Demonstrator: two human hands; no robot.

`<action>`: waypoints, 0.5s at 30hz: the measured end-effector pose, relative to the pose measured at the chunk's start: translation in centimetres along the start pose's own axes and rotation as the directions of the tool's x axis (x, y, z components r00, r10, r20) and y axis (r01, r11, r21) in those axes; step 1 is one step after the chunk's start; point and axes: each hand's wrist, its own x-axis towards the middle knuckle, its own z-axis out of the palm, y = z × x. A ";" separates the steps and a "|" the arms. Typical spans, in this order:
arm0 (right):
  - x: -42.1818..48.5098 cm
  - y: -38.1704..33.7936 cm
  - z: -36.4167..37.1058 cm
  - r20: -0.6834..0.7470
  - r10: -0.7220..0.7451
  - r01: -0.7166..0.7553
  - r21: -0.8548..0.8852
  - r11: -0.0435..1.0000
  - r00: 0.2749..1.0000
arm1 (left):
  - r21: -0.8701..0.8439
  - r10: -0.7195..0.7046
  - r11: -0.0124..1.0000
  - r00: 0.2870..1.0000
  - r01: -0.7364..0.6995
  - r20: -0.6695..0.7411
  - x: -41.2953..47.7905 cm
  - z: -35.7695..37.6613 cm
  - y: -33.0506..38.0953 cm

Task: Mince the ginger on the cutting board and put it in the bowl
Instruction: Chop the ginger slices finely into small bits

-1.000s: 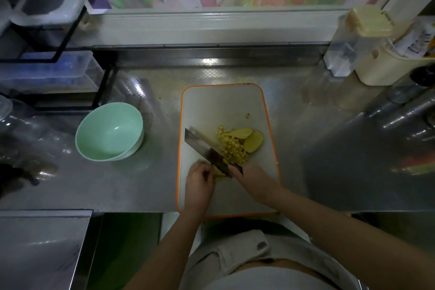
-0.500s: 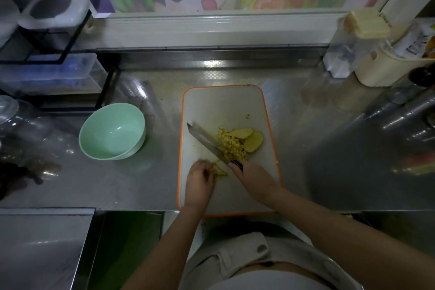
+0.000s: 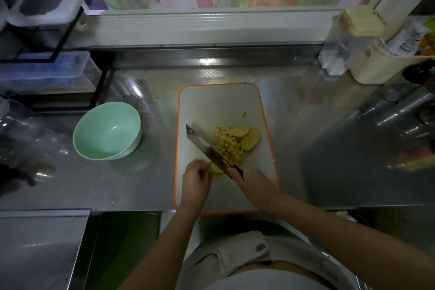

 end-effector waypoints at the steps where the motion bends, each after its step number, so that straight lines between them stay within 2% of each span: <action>1: 0.1 0.0 0.2 0.007 -0.005 0.005 -0.006 1.000 1.000 | 0.004 -0.003 1.000 1.000 0.003 -0.003 0.0 0.0 0.0; 9: 0.4 -0.2 0.5 0.072 -0.012 0.015 -0.047 0.999 0.997 | 0.035 -0.016 0.999 1.000 0.016 -0.004 0.3 0.0 -0.1; 15: 0.6 -0.3 0.3 0.118 0.092 -0.088 -0.036 0.995 0.989 | 0.069 0.002 0.998 1.000 -0.003 0.014 0.5 -0.1 0.1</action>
